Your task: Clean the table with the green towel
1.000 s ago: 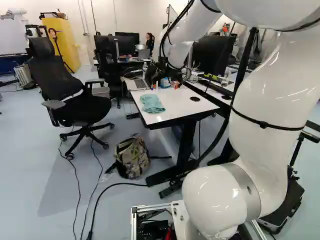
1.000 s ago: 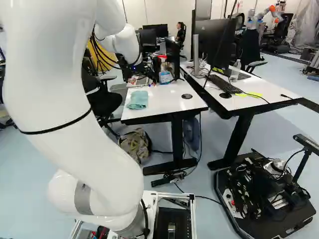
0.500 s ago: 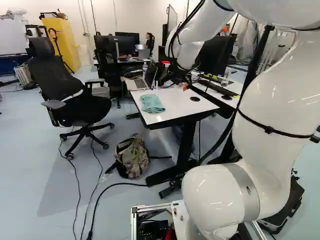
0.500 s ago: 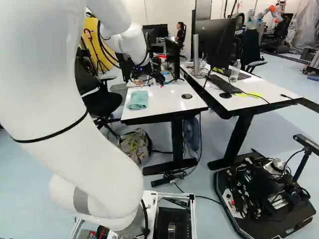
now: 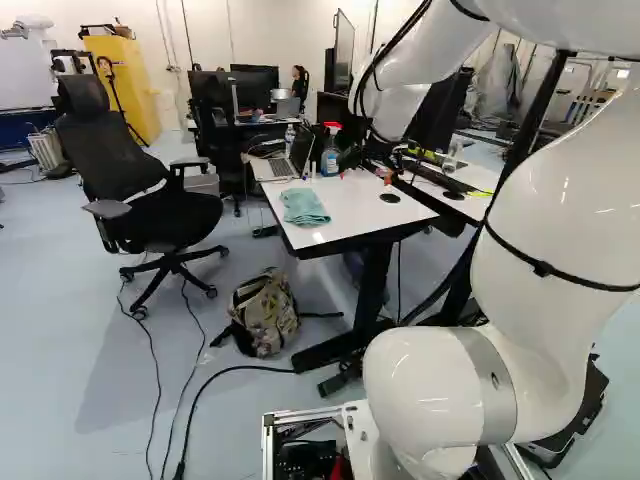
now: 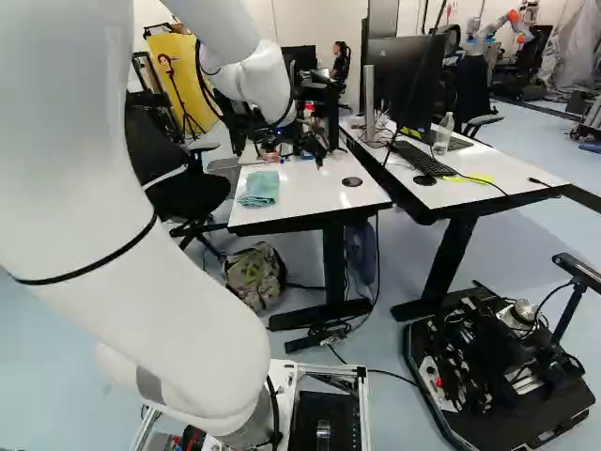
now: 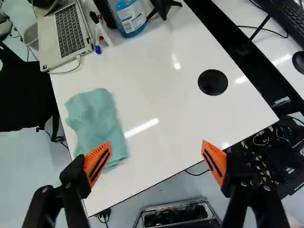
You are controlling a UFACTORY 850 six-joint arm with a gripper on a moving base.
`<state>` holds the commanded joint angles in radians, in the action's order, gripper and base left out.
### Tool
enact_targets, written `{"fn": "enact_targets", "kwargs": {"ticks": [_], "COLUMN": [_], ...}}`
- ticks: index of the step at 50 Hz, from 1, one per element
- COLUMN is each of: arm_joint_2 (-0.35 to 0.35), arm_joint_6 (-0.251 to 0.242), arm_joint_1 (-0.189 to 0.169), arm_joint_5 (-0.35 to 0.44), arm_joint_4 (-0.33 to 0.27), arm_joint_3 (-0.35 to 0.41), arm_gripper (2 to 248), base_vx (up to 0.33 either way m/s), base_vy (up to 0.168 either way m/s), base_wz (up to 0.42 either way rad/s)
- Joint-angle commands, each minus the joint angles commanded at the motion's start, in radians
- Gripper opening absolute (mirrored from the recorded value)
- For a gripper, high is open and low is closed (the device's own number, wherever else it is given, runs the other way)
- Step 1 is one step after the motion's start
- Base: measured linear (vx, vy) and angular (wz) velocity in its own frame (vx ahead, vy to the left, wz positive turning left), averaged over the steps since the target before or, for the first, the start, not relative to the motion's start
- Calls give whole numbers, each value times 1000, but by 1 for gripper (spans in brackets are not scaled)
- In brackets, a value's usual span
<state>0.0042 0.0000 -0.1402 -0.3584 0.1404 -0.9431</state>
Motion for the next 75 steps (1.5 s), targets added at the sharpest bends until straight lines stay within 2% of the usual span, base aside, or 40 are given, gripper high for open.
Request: {"fn": "enact_targets", "kwargs": {"ticks": [9, 40, 58, 75], "arm_joint_2": [10, 15, 29, 48], "arm_joint_6": [0, 0, 0, 0], "arm_joint_1": [-28, -25, -16, -4], "arm_joint_5": [0, 26, 88, 180], "arm_joint_4": [0, -3, -10, -21], "arm_joint_3": [10, 28, 71, 134], "arm_gripper": [247, 247, 247, 247], "base_vx": [0, 0, 0, 0], "base_vy": [0, 0, 0, 0], "base_wz": [0, 0, 0, 0]}}
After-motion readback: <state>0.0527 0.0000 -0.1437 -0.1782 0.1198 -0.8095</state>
